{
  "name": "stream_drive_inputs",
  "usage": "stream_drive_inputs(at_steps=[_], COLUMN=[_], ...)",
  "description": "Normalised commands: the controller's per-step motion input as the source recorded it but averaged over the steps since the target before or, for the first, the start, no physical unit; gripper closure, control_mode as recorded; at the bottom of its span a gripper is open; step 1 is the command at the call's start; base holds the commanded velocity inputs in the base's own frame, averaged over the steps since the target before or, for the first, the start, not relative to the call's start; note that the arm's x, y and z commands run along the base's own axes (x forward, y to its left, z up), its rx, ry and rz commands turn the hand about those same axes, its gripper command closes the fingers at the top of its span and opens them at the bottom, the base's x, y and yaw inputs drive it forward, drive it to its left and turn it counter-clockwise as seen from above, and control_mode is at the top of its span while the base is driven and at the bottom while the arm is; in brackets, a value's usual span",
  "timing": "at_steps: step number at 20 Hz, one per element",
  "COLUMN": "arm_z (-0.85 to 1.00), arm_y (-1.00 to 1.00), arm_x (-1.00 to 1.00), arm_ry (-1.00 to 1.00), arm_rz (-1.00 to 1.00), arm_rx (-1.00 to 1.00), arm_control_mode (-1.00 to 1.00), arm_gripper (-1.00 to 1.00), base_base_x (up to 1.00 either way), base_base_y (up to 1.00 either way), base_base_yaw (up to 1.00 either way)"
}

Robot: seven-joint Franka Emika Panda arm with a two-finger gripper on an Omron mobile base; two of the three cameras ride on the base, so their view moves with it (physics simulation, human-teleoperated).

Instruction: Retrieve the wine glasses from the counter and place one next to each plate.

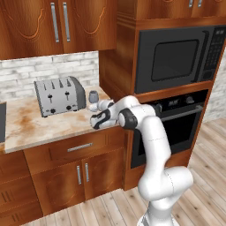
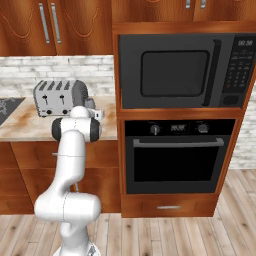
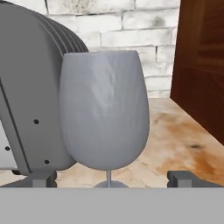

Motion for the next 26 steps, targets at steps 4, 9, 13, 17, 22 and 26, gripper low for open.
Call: stream_drive_inputs(at_steps=[4, 9, 13, 17, 22, 26], arm_z=[-0.24, -0.04, 0.0, -0.1, -0.14, -0.04], arm_y=[0.09, 0.01, 0.0, 0.0, 0.02, 0.01], arm_x=[0.0, 0.08, 0.14, 0.06, 0.1, 0.23], arm_ry=[0.03, 0.0, 0.0, 0.0, 0.02, 0.02], arm_rz=[0.0, 0.0, 0.0, 0.0, 0.0, 0.0], arm_rx=[-0.01, 0.0, 0.0, 0.0, 0.0, 0.0], arm_control_mode=[-1.0, -1.0, -1.0, -1.0, -1.0, -1.0], arm_gripper=[-1.0, -1.0, -1.0, -1.0, -1.0, -1.0], base_base_x=[0.0, 0.0, 0.0, 0.0, 0.0, 0.0], base_base_y=[0.0, 0.0, 0.0, 0.0, 0.0, 0.0], base_base_yaw=[0.0, 0.0, 0.0, 0.0, 0.0, 0.0])
